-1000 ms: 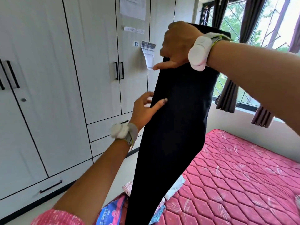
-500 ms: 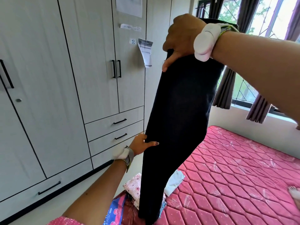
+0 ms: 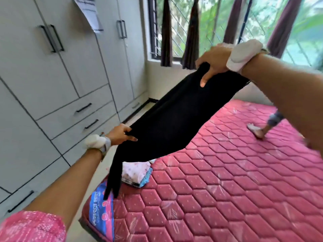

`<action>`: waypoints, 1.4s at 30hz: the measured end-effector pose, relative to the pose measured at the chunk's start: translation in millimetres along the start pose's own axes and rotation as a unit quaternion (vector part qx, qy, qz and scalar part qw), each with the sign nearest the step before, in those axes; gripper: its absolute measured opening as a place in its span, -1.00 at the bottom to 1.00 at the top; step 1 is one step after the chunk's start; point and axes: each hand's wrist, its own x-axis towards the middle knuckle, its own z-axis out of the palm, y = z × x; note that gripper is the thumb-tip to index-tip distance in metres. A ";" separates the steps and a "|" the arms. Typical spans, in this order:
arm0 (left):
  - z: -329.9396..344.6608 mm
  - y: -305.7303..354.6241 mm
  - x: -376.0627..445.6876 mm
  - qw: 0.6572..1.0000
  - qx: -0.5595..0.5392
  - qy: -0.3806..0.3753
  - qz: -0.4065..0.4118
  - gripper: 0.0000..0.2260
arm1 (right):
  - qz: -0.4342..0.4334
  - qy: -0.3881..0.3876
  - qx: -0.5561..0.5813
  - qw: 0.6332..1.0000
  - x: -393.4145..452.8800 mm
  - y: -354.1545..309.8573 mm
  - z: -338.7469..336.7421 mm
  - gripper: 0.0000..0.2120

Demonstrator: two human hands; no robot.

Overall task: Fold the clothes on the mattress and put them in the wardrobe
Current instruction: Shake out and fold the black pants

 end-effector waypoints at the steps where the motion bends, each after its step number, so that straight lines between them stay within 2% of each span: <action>1: 22.9 14.2 -4.0 0.998 0.032 -0.054 0.014 -0.84 | 0.014 -0.023 0.042 0.999 -22.6 13.3 31.1 -0.43; 4: 62.0 33.4 -16.8 0.990 0.069 -0.125 0.017 -0.86 | 0.046 -0.094 0.129 0.986 -64.0 29.9 107.1 -0.59; 8: 117.8 30.9 -25.8 0.984 0.055 -0.166 0.032 -0.74 | 0.094 -0.189 0.197 0.958 -123.1 43.2 196.8 -0.68; 10: 142.4 32.8 -29.8 0.985 0.053 -0.162 0.039 -0.72 | 0.103 -0.227 0.196 0.948 -148.3 42.2 238.8 -0.60; 11: 169.2 39.4 -26.7 0.983 0.054 -0.168 0.046 -0.78 | 0.118 -0.247 0.200 0.941 -167.8 48.6 263.1 -0.56; 13: 192.0 44.7 -27.0 0.992 0.035 -0.121 0.020 -0.85 | 0.134 -0.251 0.198 0.938 -188.8 44.8 293.6 -0.58; 16: 231.8 68.8 -14.3 0.997 0.027 -0.068 0.009 -0.86 | 0.169 -0.182 0.172 0.953 -228.0 56.6 339.5 -0.77; 18: 246.0 85.7 -4.4 0.999 0.022 -0.010 0.021 -0.86 | 0.190 -0.123 0.126 0.966 -250.5 62.2 365.8 -0.78; 21: 268.7 112.0 5.2 0.991 0.010 0.081 0.110 -0.81 | 0.242 0.025 0.043 0.969 -272.9 68.8 398.1 -0.75; 23: 295.7 115.7 1.8 0.975 0.004 0.120 0.187 -0.82 | 0.283 0.112 -0.014 0.953 -292.3 63.4 426.2 -0.74; 26: 376.0 95.3 -4.4 0.972 0.007 0.097 0.215 -0.78 | 0.333 0.116 -0.070 0.933 -330.8 48.1 503.6 -0.71; 29: 488.5 49.0 -8.6 0.980 0.067 -0.004 0.190 -0.64 | 0.364 0.003 -0.019 0.931 -370.7 8.2 616.1 -0.57; 30: 501.5 48.9 -17.1 0.981 0.079 -0.037 0.175 -0.58 | 0.379 -0.032 0.004 0.925 -380.6 -3.4 622.6 -0.56; 32: 564.6 23.4 -34.2 0.993 0.085 -0.038 0.070 -0.53 | 0.420 -0.074 0.064 0.902 -379.4 -49.4 673.9 -0.64; 34: 595.7 19.1 -54.3 0.996 0.025 0.012 -0.085 -0.56 | 0.396 -0.094 0.107 0.907 -360.6 -90.6 697.7 -0.49; 36: 611.9 21.8 -69.0 0.962 -0.118 0.049 -0.239 -0.66 | 0.351 -0.088 0.156 0.919 -329.7 -128.5 707.4 -0.34; 39: 621.5 9.2 -70.5 0.887 -0.266 0.050 -0.374 -0.82 | 0.262 -0.008 0.185 0.947 -274.9 -177.1 722.7 -0.43; 40: 619.2 9.2 -65.8 0.846 -0.342 0.055 -0.405 -0.88 | 0.236 0.005 0.186 0.954 -258.1 -187.2 723.2 -0.50; 42: 608.7 11.4 -53.3 0.735 -0.510 0.037 -0.446 -0.90 | 0.198 0.023 0.188 0.962 -227.3 -204.2 724.7 -0.55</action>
